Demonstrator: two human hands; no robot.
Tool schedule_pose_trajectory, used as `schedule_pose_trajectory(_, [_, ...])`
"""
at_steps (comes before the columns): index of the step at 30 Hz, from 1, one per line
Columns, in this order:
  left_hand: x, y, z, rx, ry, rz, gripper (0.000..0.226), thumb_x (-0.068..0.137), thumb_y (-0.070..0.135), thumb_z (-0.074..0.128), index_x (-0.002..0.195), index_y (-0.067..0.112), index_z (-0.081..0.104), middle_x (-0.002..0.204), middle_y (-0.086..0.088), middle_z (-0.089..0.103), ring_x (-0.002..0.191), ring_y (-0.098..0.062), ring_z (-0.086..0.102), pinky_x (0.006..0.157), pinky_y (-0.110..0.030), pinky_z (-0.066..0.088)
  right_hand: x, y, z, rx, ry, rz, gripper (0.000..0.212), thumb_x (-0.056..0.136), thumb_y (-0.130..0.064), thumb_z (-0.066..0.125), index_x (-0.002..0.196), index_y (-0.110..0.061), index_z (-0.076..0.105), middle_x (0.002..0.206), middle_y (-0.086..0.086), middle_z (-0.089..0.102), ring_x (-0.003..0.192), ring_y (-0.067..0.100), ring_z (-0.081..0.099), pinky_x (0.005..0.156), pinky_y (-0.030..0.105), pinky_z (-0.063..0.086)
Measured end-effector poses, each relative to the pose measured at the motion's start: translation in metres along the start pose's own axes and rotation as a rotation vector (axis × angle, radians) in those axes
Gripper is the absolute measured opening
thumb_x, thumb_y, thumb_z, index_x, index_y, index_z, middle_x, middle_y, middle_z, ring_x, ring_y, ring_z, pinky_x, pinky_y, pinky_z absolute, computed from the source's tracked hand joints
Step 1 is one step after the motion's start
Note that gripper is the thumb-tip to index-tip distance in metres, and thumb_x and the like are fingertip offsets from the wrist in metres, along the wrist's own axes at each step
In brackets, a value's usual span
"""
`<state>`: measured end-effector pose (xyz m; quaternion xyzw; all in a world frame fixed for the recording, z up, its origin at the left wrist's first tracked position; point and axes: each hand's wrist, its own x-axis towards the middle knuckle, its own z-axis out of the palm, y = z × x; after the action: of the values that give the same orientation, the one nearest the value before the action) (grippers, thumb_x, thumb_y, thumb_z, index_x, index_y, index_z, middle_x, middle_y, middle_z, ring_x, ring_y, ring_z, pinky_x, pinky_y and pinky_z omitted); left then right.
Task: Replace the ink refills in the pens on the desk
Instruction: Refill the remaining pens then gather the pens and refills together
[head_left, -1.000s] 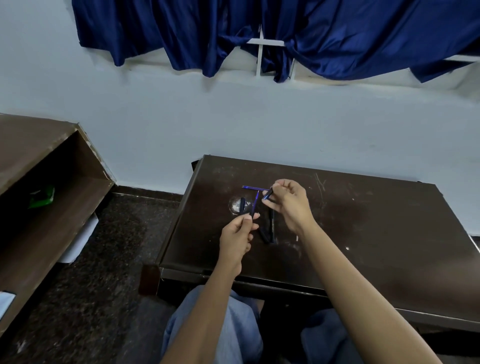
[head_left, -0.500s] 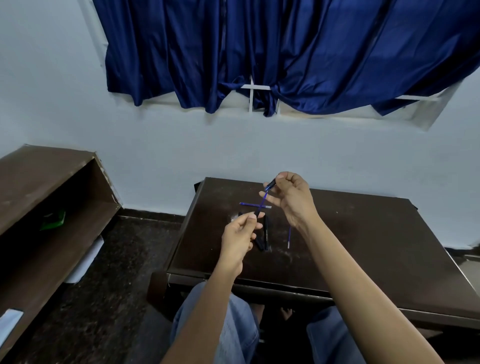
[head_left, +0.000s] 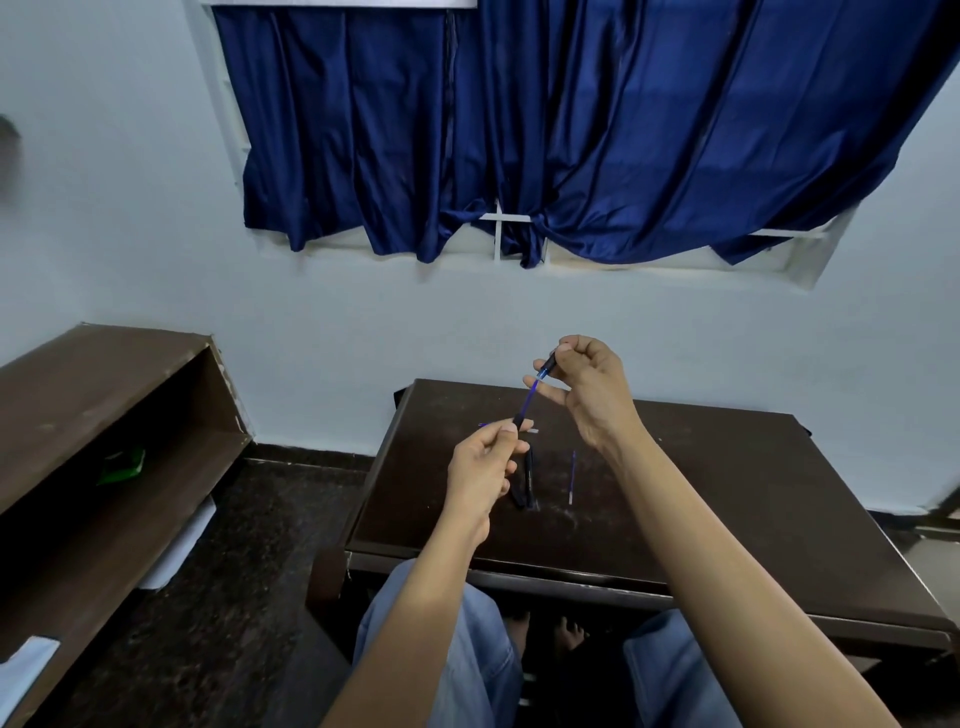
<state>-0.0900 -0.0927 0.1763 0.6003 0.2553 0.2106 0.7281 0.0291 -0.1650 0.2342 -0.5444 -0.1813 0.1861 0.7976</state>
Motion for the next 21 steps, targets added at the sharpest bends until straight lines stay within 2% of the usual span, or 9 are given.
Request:
schedule_pose_trajectory(6, [-0.015,0.008,0.003,-0.003,-0.008,0.009,0.019,0.095,0.029,0.055,0.099,0.028,0.073,0.077,0.008,0.067,0.056,-0.002,0.047,0.045,-0.014,0.038,-0.015,-0.012,0.0,-0.127,-0.035,-0.074,0.014,0.099,-0.006,0.047,0.111,-0.001,0.051,0.098,0.014,0.052,0.086,0.021,0.066,0.073,0.038,0.062])
schedule_pose_trajectory(13, [-0.027,0.015,0.005,0.062,-0.029,0.016,0.021,0.096,0.032,0.053,0.095,0.032,0.073,0.08,0.005,0.067,0.054,-0.003,0.046,0.039,-0.014,0.034,-0.03,-0.019,-0.002,-0.289,0.005,-0.168,0.01,0.098,-0.007,0.049,0.107,-0.003,0.053,0.099,0.019,0.055,0.085,0.023,0.068,0.072,0.039,0.061])
schedule_pose_trajectory(17, [-0.031,0.018,0.007,0.086,-0.06,0.037,0.023,0.096,0.033,0.05,0.096,0.029,0.074,0.075,0.006,0.066,0.05,-0.002,0.044,0.036,-0.013,0.031,-0.037,-0.018,-0.004,-0.279,0.024,-0.162,0.014,0.097,-0.008,0.05,0.109,-0.001,0.053,0.098,0.017,0.058,0.083,0.021,0.07,0.074,0.039,0.061])
schedule_pose_trajectory(21, [-0.031,0.026,0.008,0.067,-0.095,0.034,0.024,0.094,0.022,0.049,0.096,0.025,0.072,0.075,0.006,0.065,0.051,-0.002,0.045,0.038,-0.014,0.032,-0.047,-0.01,-0.003,-0.241,-0.018,-0.108,0.016,0.096,-0.009,0.053,0.11,-0.001,0.055,0.093,0.015,0.063,0.081,0.023,0.072,0.077,0.044,0.06])
